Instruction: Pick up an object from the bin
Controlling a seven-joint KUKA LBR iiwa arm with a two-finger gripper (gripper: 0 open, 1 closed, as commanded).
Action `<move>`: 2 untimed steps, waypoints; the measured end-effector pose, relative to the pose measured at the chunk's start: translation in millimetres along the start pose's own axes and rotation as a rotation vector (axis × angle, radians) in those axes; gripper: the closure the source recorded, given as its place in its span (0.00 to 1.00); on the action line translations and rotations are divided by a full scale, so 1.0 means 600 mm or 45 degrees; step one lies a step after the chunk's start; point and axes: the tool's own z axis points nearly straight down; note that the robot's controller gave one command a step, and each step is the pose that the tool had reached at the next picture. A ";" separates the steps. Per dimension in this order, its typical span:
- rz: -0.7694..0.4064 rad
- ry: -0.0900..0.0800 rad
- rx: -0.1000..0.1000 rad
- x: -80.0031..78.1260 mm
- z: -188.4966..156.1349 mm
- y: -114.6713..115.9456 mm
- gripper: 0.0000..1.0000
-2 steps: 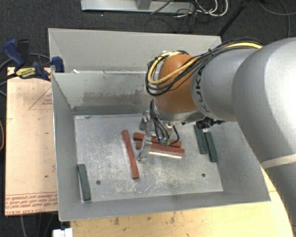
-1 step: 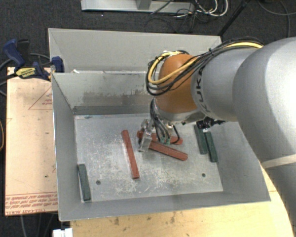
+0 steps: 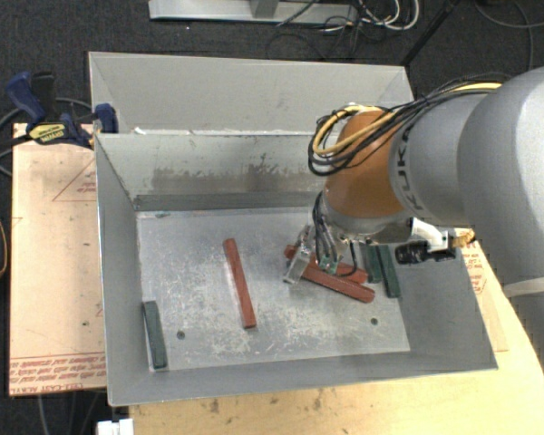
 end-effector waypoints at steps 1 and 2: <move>0.062 -0.011 -0.006 -0.029 -0.175 -0.015 1.00; 0.027 -0.006 -0.002 -0.026 -0.232 -0.049 1.00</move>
Offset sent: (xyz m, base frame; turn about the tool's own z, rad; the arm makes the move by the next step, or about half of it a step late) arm 0.0082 -0.0161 0.1000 0.0513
